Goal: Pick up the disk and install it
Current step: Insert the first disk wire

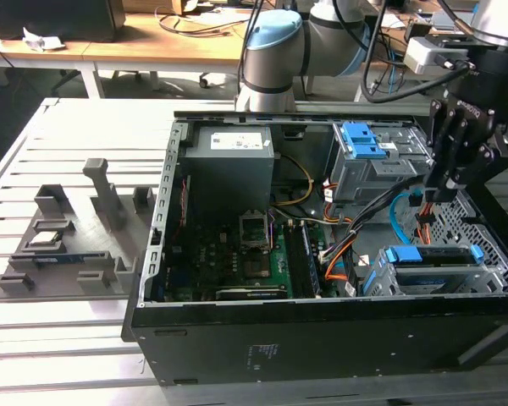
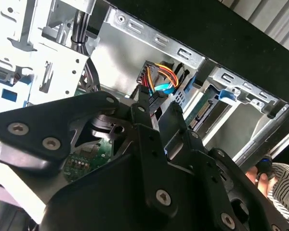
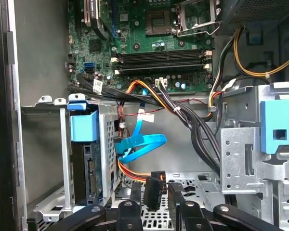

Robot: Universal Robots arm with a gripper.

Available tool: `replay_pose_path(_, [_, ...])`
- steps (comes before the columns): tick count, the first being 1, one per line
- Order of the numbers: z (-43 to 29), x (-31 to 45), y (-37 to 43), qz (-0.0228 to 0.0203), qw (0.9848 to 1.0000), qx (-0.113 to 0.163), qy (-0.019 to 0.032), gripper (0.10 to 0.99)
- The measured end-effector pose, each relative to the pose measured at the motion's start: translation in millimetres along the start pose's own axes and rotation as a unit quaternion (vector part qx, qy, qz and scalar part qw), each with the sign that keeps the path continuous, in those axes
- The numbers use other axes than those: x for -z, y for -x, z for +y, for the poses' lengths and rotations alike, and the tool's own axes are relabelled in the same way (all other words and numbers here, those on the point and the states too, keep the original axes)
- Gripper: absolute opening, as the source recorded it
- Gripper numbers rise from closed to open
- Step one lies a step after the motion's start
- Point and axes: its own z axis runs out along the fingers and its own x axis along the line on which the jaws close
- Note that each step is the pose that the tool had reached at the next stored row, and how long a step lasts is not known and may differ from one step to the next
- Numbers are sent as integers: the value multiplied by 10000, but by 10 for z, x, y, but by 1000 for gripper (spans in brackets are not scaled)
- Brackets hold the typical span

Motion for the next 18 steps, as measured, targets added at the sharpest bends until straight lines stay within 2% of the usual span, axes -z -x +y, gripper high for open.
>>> replay_pose_path(2, [1,-31,7,10,10000,0,1,361])
replay_pose_path(7, [-1,-36,5,10,10000,1,2,361])
replay_pose_path(8, [-1,-36,5,10,10000,0,2,345])
replay_pose_path(11, [-1,-36,4,10,10000,1,1,169])
replay_pose_path(16, [-3,-36,0,10,10000,1,1,165])
replay_pose_path(18, [-6,-41,-42,11,10000,1,2,165])
